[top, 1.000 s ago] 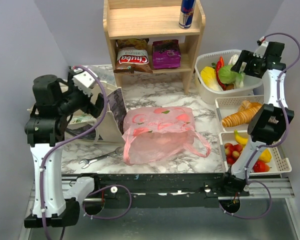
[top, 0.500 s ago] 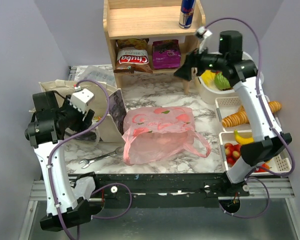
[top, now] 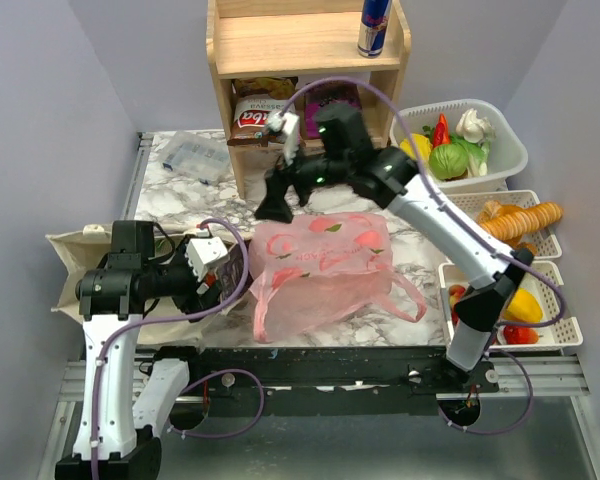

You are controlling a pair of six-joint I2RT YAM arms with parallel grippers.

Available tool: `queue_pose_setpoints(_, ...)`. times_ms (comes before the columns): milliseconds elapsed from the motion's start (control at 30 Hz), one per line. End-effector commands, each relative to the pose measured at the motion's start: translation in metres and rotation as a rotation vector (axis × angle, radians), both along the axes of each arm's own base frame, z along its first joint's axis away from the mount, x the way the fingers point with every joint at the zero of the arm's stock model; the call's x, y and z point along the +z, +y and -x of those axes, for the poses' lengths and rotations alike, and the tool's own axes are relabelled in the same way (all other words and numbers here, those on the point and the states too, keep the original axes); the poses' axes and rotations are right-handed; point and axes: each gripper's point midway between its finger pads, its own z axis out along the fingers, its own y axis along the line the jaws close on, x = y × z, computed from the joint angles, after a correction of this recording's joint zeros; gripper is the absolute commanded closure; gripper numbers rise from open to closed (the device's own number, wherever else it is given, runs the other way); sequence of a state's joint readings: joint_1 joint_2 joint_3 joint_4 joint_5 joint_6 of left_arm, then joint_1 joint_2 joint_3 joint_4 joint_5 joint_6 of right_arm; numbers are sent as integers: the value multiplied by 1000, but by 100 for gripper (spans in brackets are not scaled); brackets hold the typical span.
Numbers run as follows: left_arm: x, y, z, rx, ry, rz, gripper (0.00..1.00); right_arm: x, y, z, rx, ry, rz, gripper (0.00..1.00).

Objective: Untie the knot of the grocery bags and take out the mixed food

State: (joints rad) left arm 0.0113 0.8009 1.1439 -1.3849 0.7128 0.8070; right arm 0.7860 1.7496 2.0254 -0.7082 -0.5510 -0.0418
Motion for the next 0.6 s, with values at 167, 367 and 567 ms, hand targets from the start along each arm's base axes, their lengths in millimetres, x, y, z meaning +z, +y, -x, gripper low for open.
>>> queue_pose_setpoints(167,7,13,-6,151,-135,-19,10,-17,74,60,135,-49,27,3)
queue_pose_setpoints(367,26,13,-10,201,-181,29,8,-33,87,66,133,-71,57,5)
queue_pose_setpoints(567,31,12,-14,208,-164,42,8,-42,103,54,71,-101,72,15)
